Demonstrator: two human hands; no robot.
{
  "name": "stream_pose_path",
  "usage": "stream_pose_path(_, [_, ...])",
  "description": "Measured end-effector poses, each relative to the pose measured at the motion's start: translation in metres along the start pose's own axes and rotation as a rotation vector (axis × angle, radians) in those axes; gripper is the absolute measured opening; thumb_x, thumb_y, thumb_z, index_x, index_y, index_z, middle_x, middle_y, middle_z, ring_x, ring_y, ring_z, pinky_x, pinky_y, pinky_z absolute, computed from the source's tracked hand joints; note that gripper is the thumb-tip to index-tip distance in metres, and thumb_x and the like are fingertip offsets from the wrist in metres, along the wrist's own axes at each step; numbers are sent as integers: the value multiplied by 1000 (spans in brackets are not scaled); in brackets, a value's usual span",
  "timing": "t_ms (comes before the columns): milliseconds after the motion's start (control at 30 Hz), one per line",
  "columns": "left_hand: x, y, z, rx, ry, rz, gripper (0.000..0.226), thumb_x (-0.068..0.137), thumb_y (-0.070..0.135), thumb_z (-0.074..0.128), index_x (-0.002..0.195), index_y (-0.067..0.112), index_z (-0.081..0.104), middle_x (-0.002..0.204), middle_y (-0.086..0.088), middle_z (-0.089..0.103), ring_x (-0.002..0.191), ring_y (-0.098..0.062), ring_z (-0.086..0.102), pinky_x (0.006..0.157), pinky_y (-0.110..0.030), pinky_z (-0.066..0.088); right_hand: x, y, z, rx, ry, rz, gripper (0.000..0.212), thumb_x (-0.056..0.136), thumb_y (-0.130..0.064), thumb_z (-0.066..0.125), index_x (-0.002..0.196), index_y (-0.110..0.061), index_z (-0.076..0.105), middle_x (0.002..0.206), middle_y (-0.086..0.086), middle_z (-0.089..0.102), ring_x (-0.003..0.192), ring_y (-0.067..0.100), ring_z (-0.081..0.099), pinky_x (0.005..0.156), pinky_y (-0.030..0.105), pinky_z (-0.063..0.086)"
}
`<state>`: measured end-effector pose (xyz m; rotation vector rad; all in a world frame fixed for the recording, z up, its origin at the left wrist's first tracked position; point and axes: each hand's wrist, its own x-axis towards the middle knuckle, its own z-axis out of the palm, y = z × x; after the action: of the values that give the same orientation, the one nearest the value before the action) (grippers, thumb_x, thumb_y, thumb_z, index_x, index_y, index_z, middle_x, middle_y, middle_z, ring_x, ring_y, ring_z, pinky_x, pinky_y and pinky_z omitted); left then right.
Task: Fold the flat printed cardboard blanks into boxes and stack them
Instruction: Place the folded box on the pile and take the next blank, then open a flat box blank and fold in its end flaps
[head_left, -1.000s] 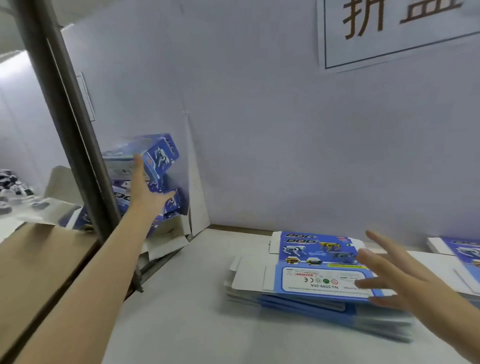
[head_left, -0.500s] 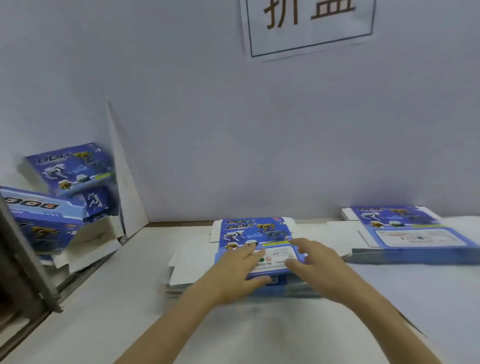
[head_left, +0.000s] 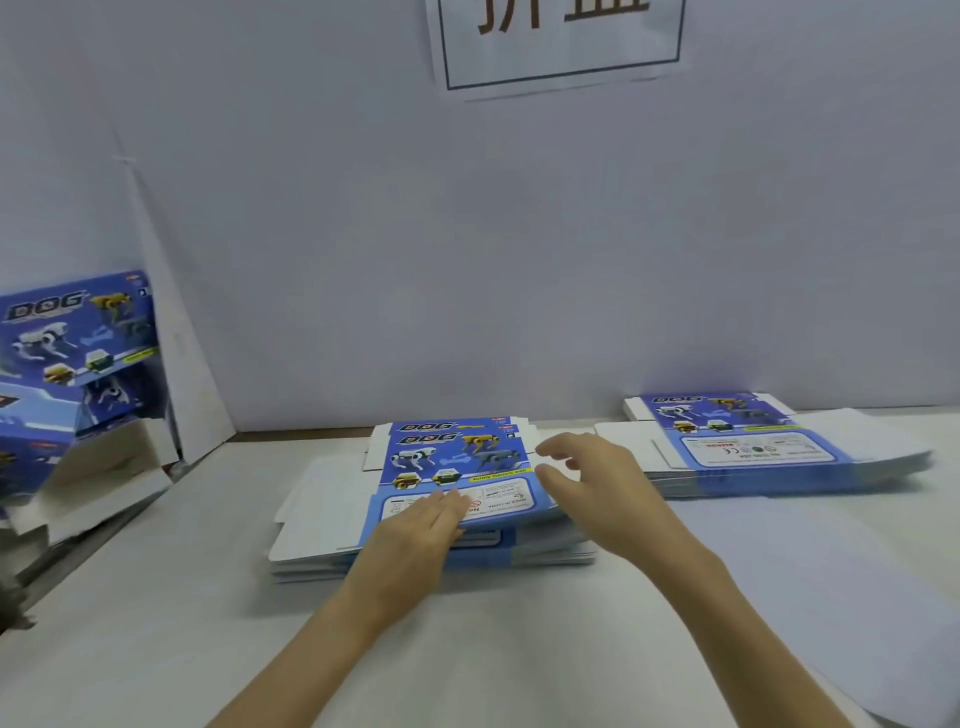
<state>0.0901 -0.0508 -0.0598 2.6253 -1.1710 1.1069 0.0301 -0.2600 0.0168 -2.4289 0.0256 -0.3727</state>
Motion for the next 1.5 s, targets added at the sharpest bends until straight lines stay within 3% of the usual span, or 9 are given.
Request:
stream_pose_path(333, [-14,9,-10,-156,34,-42,49,45,-2,93,91,5,77,91,-8,75,79,-20,73,60,-32,59,1,2,-3,-72,88,-23,28,97,-31,49,123,-23,58,131,-3,56,98,11,52,84,26,42])
stream_pose_path(400, [-19,11,-7,-169,93,-23,17,78,10,76,94,7,77,95,-6,75,83,-19,72,67,-30,57,1,1,-3,-73,110,-38,27,97,-31,49,122,-24,58,130,-2,57,99,11,54,84,27,44])
stream_pose_path(467, [-22,15,-9,-129,64,-35,36,99,27,45,99,10,76,100,-5,74,89,-18,72,74,-28,55,1,1,-3,-77,106,-49,27,97,-31,49,122,-24,58,129,-2,57,97,9,52,82,25,43])
stream_pose_path(567, [-23,14,-17,-55,86,26,30,71,0,77,100,7,75,100,-7,74,87,-21,72,75,-29,55,0,1,-6,-75,105,-67,33,97,-30,50,129,-24,54,135,-2,53,106,11,52,88,23,40])
stream_pose_path(800, [50,-24,-102,2,535,-52,21,91,13,52,109,10,63,71,-5,69,51,-22,58,45,-28,47,-5,-21,-40,553,460,-117,72,85,-66,44,147,-29,33,146,-6,41,132,7,40,111,32,32])
stream_pose_path(967, [94,-4,-136,-632,795,-479,23,98,23,50,113,12,63,89,13,67,79,-5,63,59,-9,46,-1,-36,-50,653,451,-168,69,89,-56,46,149,-31,24,134,-21,37,115,-12,41,74,-9,32])
stream_pose_path(1167, [91,18,-109,-1109,557,-764,28,99,26,47,123,22,60,103,12,69,96,-3,67,65,-11,52,0,-26,-40,736,406,-125,20,93,-17,59,112,-19,52,99,-6,65,76,-4,64,52,11,48])
stream_pose_path(1300, [91,20,-101,-1049,362,-790,51,95,45,43,144,30,38,133,12,56,123,-11,52,101,-36,47,4,-20,-40,762,360,-96,24,91,-21,63,112,-23,53,98,-6,66,79,1,66,53,14,51])
stream_pose_path(1500, [91,33,-96,-1043,383,-803,80,79,60,39,151,32,21,141,22,39,113,22,39,74,9,32,5,-18,-34,700,356,-84,68,73,-54,71,130,-29,45,111,-9,62,97,5,63,67,20,56])
